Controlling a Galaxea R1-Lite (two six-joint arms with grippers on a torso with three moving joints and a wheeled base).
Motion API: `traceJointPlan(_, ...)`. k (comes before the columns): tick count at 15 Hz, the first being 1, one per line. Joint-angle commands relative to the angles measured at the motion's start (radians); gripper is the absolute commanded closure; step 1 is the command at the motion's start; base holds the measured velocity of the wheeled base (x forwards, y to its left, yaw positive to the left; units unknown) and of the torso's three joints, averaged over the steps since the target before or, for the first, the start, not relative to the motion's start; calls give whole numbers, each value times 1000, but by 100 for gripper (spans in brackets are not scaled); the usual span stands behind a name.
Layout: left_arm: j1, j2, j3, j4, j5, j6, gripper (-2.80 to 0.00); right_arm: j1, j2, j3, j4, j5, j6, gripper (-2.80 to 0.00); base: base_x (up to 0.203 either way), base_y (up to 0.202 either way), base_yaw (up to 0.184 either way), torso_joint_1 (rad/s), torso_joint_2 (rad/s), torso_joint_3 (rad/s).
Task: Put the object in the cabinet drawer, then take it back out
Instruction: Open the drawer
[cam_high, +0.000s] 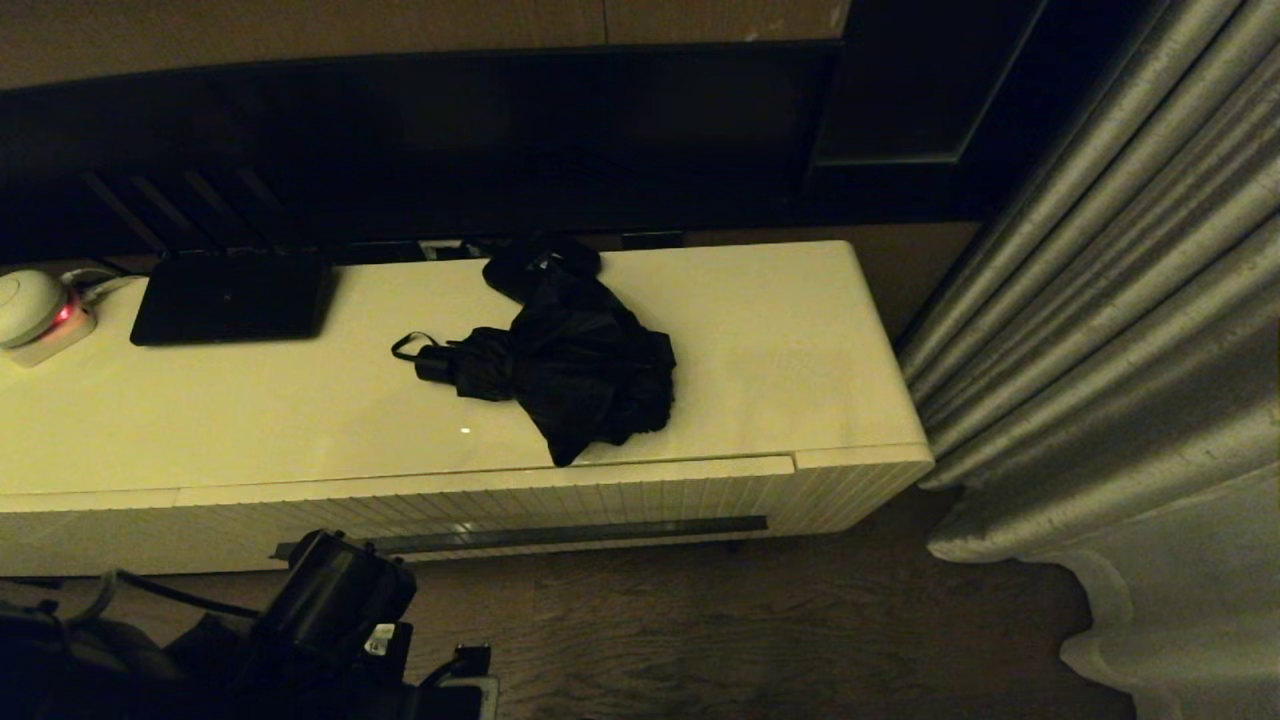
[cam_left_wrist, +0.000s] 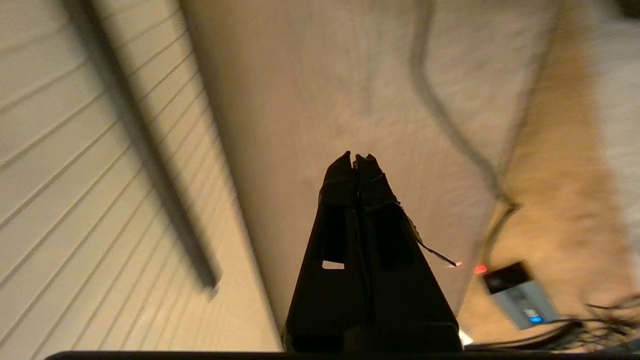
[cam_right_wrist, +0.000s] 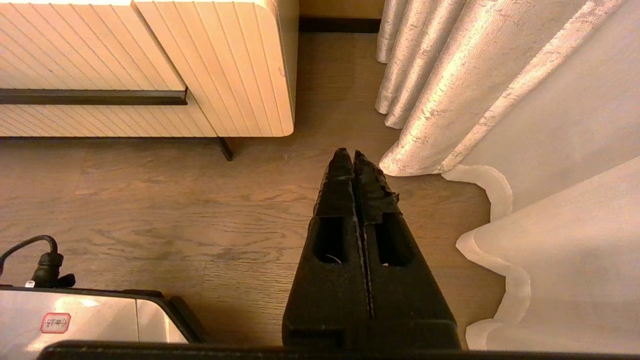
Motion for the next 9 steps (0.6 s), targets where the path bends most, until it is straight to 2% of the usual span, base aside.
traceJointPlan(1, -1, -4, 26, -31, 39, 6, 0, 0, 1, 0, -1, 0, 0, 0, 0, 0, 0, 0, 0, 0)
traceJointPlan(3, 0, -16, 41, -36, 54, 1, 0, 0, 1, 0, -1, 0, 0, 0, 0, 0, 0, 0, 0, 0)
traceJointPlan(4, -1, -20, 42, -35, 58, -22, -78, 0, 1, 0, -1, 0, 0, 0, 0, 0, 0, 0, 0, 0)
traceJointPlan(5, 0, -22, 42, -34, 65, -37, -280, 0, 1, 0, -1, 0, 0, 0, 0, 0, 0, 0, 0, 0)
traceJointPlan(9, -14, -7, 29, -32, 67, -69, -280, 1, 1, 0, -1, 0, 0, 0, 0, 0, 0, 0, 0, 0)
